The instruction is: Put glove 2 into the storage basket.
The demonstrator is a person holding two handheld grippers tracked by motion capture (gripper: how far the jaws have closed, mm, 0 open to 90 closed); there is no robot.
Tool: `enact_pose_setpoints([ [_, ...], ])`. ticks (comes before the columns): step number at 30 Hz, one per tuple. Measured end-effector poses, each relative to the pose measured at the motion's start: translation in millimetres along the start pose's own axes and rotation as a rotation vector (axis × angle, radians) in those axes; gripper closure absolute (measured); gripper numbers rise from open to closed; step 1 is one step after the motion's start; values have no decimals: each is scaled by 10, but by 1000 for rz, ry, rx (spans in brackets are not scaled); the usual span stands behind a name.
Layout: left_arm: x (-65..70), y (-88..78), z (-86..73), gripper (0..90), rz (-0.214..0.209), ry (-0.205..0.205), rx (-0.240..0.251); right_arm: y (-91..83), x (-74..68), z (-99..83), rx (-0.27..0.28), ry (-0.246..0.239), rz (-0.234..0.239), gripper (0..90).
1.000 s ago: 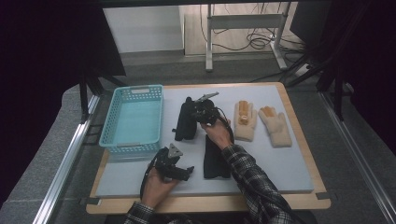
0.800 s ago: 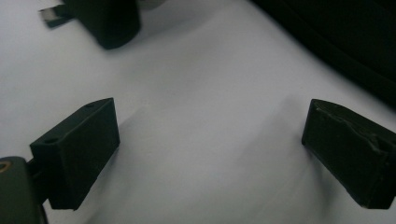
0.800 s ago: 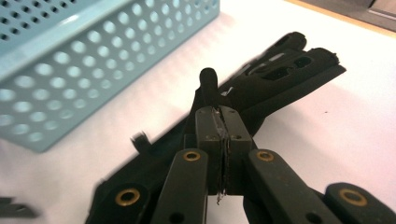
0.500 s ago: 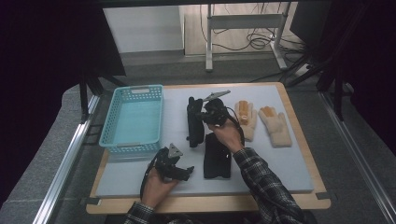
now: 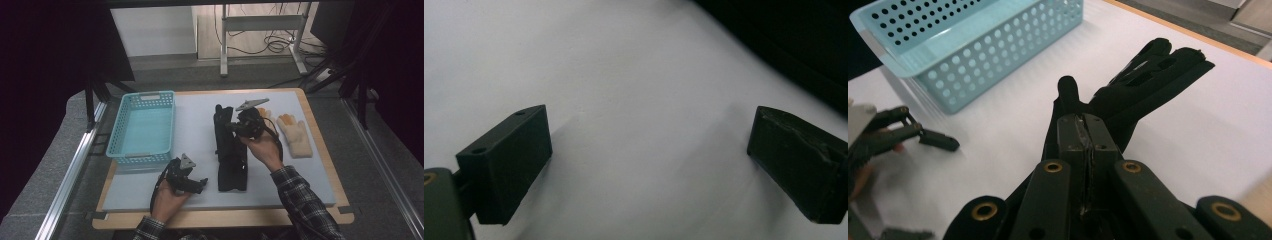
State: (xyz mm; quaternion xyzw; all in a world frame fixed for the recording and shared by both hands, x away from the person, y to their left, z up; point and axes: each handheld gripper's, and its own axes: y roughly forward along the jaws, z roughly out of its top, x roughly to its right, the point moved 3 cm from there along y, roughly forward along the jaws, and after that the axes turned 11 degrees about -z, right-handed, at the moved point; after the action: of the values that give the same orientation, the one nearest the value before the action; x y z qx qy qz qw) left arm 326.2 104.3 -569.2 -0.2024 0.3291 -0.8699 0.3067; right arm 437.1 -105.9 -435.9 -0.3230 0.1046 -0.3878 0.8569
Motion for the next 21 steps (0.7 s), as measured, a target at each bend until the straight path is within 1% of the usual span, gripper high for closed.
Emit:
enact_pose_setpoints([
  [4, 1, 1, 0, 45, -1, -2, 2, -158, 119, -82, -2, 8, -27, 873],
  [9, 2, 1, 0, 45, 0, -1, 2, -341, 275, -175, -13, -9, -84, 872],
  [10, 2, 1, 0, 44, 0, -1, 2, -341, 275, -175, -13, -9, -84, 872],
  [11, 3, 1, 0, 45, 0, -1, 2, -408, 327, -211, -17, -22, -118, 872],
  [12, 2, 1, 1, 45, 0, -1, 3, -430, 349, -232, -22, -24, -132, 872],
  [16, 3, 1, 0, 45, 0, -1, 3, -420, 403, -335, -48, -32, -168, 871],
  [18, 4, 1, 0, 45, 0, -1, 3, -396, 401, -361, -56, -34, -172, 871],
  [20, 4, 1, 0, 45, 1, 0, 3, -339, 377, -403, -75, -46, -179, 869],
  [21, 5, 1, 0, 45, 2, 0, 3, -299, 345, -418, -83, -60, -183, 868],
])
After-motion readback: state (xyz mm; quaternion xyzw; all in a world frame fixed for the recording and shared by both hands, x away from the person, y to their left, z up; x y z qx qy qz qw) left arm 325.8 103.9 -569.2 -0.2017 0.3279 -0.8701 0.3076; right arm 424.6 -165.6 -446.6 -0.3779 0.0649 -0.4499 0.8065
